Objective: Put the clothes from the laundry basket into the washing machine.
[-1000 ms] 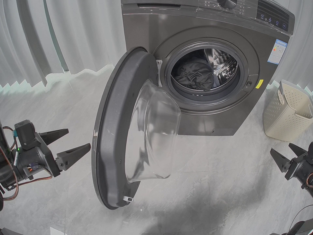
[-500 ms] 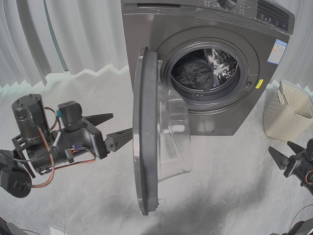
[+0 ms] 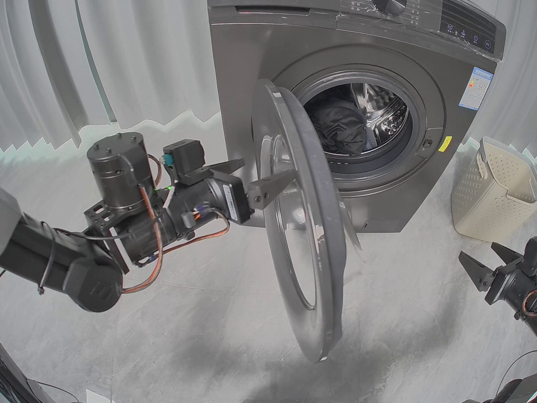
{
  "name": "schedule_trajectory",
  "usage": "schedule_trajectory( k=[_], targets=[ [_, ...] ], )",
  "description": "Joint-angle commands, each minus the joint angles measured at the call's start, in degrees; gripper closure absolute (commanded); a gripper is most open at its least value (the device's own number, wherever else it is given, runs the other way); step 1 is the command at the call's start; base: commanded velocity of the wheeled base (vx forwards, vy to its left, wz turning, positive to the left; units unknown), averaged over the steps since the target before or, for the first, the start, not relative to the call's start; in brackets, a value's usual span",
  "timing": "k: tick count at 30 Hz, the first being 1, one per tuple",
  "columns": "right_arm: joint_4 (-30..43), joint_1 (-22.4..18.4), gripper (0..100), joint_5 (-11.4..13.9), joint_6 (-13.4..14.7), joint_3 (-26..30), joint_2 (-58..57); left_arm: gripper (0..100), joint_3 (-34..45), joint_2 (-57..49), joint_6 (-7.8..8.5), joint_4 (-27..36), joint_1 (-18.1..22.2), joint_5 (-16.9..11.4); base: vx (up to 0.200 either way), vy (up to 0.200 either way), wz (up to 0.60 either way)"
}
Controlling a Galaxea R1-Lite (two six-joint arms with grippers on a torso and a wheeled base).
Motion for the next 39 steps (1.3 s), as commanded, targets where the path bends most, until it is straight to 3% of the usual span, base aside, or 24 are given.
schedule_trajectory(
  k=[1,11,14,19,25,28,33,37,39],
  targets=[
    [-0.02,0.12,0,0.01,-0.01,0.16,0.21,0,-5.50,7.64,-0.74,-2.05,-1.18,1.65,0.000,0.000,0.00],
    [0.07,0.12,0,0.01,0.08,0.59,0.21,0,-18.69,15.38,-3.99,-3.19,-2.24,6.13,0.000,0.000,0.00],
    [0.07,0.12,0,0.01,0.08,0.68,0.12,0,-23.87,18.54,-4.96,-3.19,-2.33,8.59,0.000,0.000,0.00],
    [0.07,0.12,0,0.01,0.08,0.68,0.04,0,-28.88,22.23,-5.40,-2.75,-2.50,9.39,0.000,0.000,0.00],
    [0.16,0.03,0,0.01,-0.01,0.68,-0.40,0,-37.76,27.33,-5.66,-1.70,-2.68,13.34,0.000,0.000,0.00],
    [0.16,0.12,0,0.01,-0.10,0.59,-0.40,0,-41.19,28.65,-6.80,-0.47,-2.68,14.66,0.000,0.000,0.00],
    [0.16,0.03,0,-0.08,-0.10,0.68,-0.75,0,-44.97,29.70,-8.74,1.82,-2.68,16.42,0.000,0.000,0.00],
    [0.24,0.03,0,0.01,-0.01,0.95,-1.28,0,-45.32,29.88,-8.82,1.91,-2.68,17.38,0.000,0.000,0.00],
    [0.07,0.12,0,0.10,-0.01,0.95,-1.28,0,-41.45,28.12,-8.74,1.64,-2.68,17.47,0.000,0.000,0.00]
  ],
)
